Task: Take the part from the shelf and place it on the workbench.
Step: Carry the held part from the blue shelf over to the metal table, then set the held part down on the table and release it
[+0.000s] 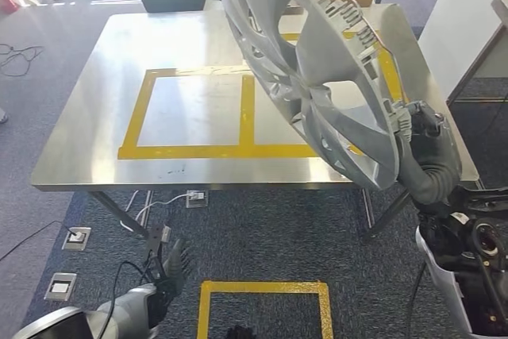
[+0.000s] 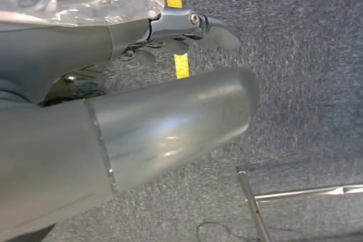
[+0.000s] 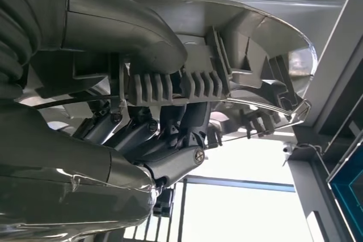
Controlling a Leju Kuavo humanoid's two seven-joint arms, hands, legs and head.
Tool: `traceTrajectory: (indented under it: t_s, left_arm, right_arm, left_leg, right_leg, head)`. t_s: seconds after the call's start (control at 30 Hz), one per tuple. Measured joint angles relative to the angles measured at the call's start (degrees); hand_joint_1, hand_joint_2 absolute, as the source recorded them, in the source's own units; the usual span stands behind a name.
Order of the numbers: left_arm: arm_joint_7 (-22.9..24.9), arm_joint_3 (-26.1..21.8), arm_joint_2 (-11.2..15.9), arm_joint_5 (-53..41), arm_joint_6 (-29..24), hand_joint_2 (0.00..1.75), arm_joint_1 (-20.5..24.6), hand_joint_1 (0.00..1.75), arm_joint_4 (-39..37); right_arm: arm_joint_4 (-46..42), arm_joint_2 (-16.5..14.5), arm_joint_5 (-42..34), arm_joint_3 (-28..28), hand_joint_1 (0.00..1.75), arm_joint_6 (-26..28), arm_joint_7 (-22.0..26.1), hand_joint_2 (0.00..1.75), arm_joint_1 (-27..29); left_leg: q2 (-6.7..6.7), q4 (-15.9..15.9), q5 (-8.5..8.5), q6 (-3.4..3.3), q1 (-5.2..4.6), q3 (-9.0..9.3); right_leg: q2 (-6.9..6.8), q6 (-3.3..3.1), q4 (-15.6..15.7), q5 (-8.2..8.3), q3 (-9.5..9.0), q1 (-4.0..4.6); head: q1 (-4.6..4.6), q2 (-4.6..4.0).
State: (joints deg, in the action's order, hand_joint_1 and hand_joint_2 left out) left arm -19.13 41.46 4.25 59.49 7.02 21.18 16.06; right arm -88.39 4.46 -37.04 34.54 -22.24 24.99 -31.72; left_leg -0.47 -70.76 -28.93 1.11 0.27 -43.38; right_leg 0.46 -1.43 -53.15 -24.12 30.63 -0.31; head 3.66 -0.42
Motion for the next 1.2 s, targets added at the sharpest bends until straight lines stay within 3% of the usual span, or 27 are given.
traceTrajectory:
  t_s: [0.03, 0.1, 0.17, 0.27, 0.33, 0.43, 0.47, 0.5, 0.53, 0.6, 0.63, 0.67, 0.73, 0.83, 0.87, 0.97, 1.0, 1.03, 1.1, 1.13, 1.2]
  left_arm:
    - [0.0, 0.0, 0.0, 0.0, 0.0, 0.0, 0.0, 0.0, 0.0]
    - [0.0, 0.0, 0.1, 0.0, 0.0, 0.0, 0.0, 0.0, 0.0]
    - [0.0, 0.0, 0.2, 0.0, 0.0, 0.0, 0.1, 0.0, 0.0]
    - [0.0, 0.0, 0.2, 0.1, 0.0, 0.0, 0.1, 0.0, 0.0]
    - [-0.1, 0.0, 0.2, 0.1, 0.0, 0.0, 0.2, 0.0, 0.0]
    - [-0.1, 0.0, 0.2, 0.1, 0.0, 0.0, 0.2, 0.0, 0.0]
    - [-0.1, 0.0, 0.2, 0.1, 0.0, 0.0, 0.2, 0.0, 0.0]
    - [-0.1, 0.0, 0.2, 0.1, 0.0, 0.0, 0.1, 0.0, 0.0]
    - [-0.1, 0.0, 0.2, 0.1, 0.0, 0.0, 0.0, 0.0, 0.0]
    - [-0.1, 0.0, 0.1, 0.1, 0.0, 0.0, 0.0, 0.0, 0.0]
    - [-0.1, 0.0, 0.1, 0.1, 0.0, 0.0, 0.1, 0.0, 0.0]
    - [-0.1, 0.0, 0.1, 0.1, 0.0, 0.0, 0.1, 0.0, 0.0]
    - [-0.1, 0.0, 0.0, 0.1, 0.0, 0.0, 0.2, 0.0, 0.0]
    - [-0.2, 0.0, -0.2, 0.2, 0.0, 0.0, -0.3, 0.0, 0.0]
    - [-0.2, 0.0, -0.2, 0.2, 0.0, 0.0, -0.5, 0.0, 0.0]
    - [-0.2, 0.0, -0.3, 0.0, -0.2, 0.0, -0.8, 0.0, 0.0]
    - [-0.3, 0.0, -0.3, 0.0, -0.3, 0.0, -1.0, 0.0, 0.0]
    - [-0.4, 0.0, -0.3, 0.0, -0.5, 0.0, -1.2, 0.0, 0.0]
    - [-0.6, 0.0, -0.3, -0.2, -0.6, 0.0, -1.7, 0.0, 0.0]
    - [-0.8, 0.1, -0.3, -0.2, -0.6, 0.0, -1.8, 0.0, 0.0]
    - [-0.9, 0.1, -0.3, -0.3, -0.6, 0.0, -2.0, 0.0, 0.0]
  right_arm:
    - [0.0, 0.0, 0.0, 0.0, 1.75, 0.0, 0.0, 1.75, 0.0]
    - [0.1, 0.0, 0.0, 0.0, 1.75, -0.1, 0.0, 1.75, 0.0]
    - [0.1, 0.0, 0.0, -0.1, 1.75, -0.1, 0.0, 1.75, -0.1]
    - [0.1, 0.0, 0.2, -0.2, 1.75, -0.3, 0.1, 1.75, -0.1]
    - [0.1, 0.0, 0.5, -0.2, 1.75, -0.4, 0.0, 1.75, -0.1]
    - [0.3, 0.0, 0.9, -0.4, 1.75, -0.8, 0.0, 1.75, 0.0]
    - [0.3, 0.0, 1.0, -0.4, 1.75, -0.8, -0.1, 1.75, 0.1]
    - [0.4, 0.0, 1.0, -0.4, 1.75, -0.8, -0.1, 1.75, 0.1]
    - [0.4, 0.0, 1.1, -0.4, 1.75, -0.8, -0.1, 1.75, 0.1]
    - [0.4, 0.0, 1.1, -0.5, 1.75, -0.8, -0.2, 1.75, 0.1]
    - [0.5, 0.0, 1.1, -0.5, 1.75, -0.8, -0.2, 1.75, 0.1]
    - [0.5, 0.0, 1.1, -0.6, 1.75, -0.9, -0.2, 1.75, 0.0]
    - [0.5, 0.0, 1.2, -0.6, 1.75, -0.9, -0.2, 1.75, 0.0]
    - [0.5, -0.1, 1.2, -0.7, 1.75, -0.8, -0.2, 1.75, -0.1]
    - [0.4, -0.2, 1.2, -0.7, 1.75, -0.7, -0.2, 1.75, -0.1]
    - [0.4, -0.3, 1.3, -0.8, 1.75, -0.7, -0.3, 1.75, -0.2]
    - [0.4, -0.3, 1.5, -0.8, 1.75, -0.5, -0.3, 1.75, -0.1]
    - [0.4, -0.3, 2.0, -0.8, 1.75, -0.1, -0.5, 1.75, -0.1]
    - [0.4, -0.3, 3.6, -0.8, 1.75, 1.0, -0.9, 1.75, -0.1]
    - [0.4, -0.3, 4.3, -0.8, 1.75, 1.5, -1.2, 1.75, -0.1]
    - [0.4, -0.3, 5.1, -0.8, 1.75, 2.2, -1.4, 1.75, -0.1]
  left_leg:
    - [0.01, 2.3, 1.78, -0.05, 0.06, 0.31]
    - [0.1, 10.8, 7.19, -0.37, 0.06, 3.26]
    - [0.2, 16.6, 9.54, -0.92, -0.19, 5.46]
    - [0.09, 17.5, 9.17, -1.96, -0.28, 6.46]
    - [0.01, 17.7, 8.67, -2.6, -0.16, 7.61]
    - [-0.05, 17.7, 7.54, -3.15, -0.25, 8.99]
    - [-0.08, 17.7, 7.1, -3.17, -0.3, 9.45]
    - [-0.12, 17.7, 6.62, -3.16, -0.33, 10.04]
    - [-0.19, 17.7, 6.09, -3.1, -0.35, 10.76]
    - [-0.3, 17.7, 4.95, -2.91, -0.36, 12.26]
    - [-0.35, 17.6, 4.49, -2.73, -0.39, 12.8]
    - [-0.39, 17.6, 4.1, -2.47, -0.42, 13.01]
    - [-0.41, 17.4, 3.74, -1.87, -0.49, 13.18]
    - [-0.25, 15.0, 2.68, -0.92, -0.38, 12.32]
    - [-0.18, 12.1, 1.77, -0.65, -0.26, 10.66]
    - [-0.07, 1.3, -1.55, 0.08, 0.15, 2.9]
    - [-0.03, 0.2, -1.38, 0.28, 0.29, 1.3]
    - [0.0, 1.2, 0.01, 0.37, 0.43, 0.91]
    - [0.06, 8.9, 5.34, 0.31, 0.63, 3.34]
    - [0.11, 12.8, 7.06, 0.11, 0.57, 4.75]
    - [0.16, 16.8, 8.35, -0.53, 0.32, 6.2]
  right_leg:
    - [0.04, 0.08, -0.1, -0.49, -0.58, 0.0]
    - [0.06, 0.42, -0.2, -1.57, -1.79, 0.05]
    - [0.14, 0.99, -0.1, -2.47, -2.37, 0.2]
    - [0.16, 2.02, -0.4, -3.26, -2.85, 0.28]
    - [0.02, 2.5, -3.4, -4.34, -1.8, 0.17]
    - [-0.08, 2.94, -15.0, -8.2, 4.83, 0.05]
    - [-0.08, 3.07, -17.6, -9.2, 6.87, 0.04]
    - [-0.09, 3.14, -18.1, -9.2, 7.97, 0.04]
    - [-0.09, 3.11, -16.4, -7.8, 7.98, 0.04]
    - [-0.09, 2.65, -8.6, -1.85, 5.9, 0.09]
    - [-0.1, 2.37, -4.8, 0.33, 4.83, 0.26]
    - [-0.12, 2.03, -2.2, 1.7, 3.93, 0.44]
    - [-0.19, 1.42, -0.5, 1.67, 3.19, 0.82]
    - [-0.31, 0.66, 0.4, 1.87, 1.5, 0.43]
    - [-0.4, 0.48, 0.6, 1.83, 1.07, 0.3]
    - [-0.74, 0.18, 0.5, 1.26, 0.81, 0.29]
    - [-0.78, 0.2, 0.5, 0.96, 0.65, 0.28]
    - [-0.77, 0.28, 0.4, 0.64, 0.39, 0.25]
    - [-0.75, 0.59, 0.1, -0.08, -0.28, 0.22]
    - [-0.74, 0.84, -0.1, -0.44, -0.49, 0.3]
    - [-0.79, 1.48, -0.3, -1.04, -0.39, 0.44]
  head:
    - [0.11, 0.0]
    - [0.23, 0.0]
    - [0.19, 0.0]
    - [0.08, 0.0]
    - [-0.14, 0.0]
    - [-0.52, 0.0]
    - [-0.54, 0.0]
    - [-0.56, 0.0]
    - [-0.61, 0.0]
    - [-0.79, 0.0]
    - [-0.87, 0.0]
    - [-0.93, 0.0]
    - [-0.84, 0.0]
    - [-0.51, 0.0]
    - [-0.32, 0.0]
    - [0.06, 0.0]
    - [0.11, 0.0]
    - [0.2, 0.0]
    - [0.39, 0.0]
    - [0.45, 0.0]
    - [0.35, 0.0]
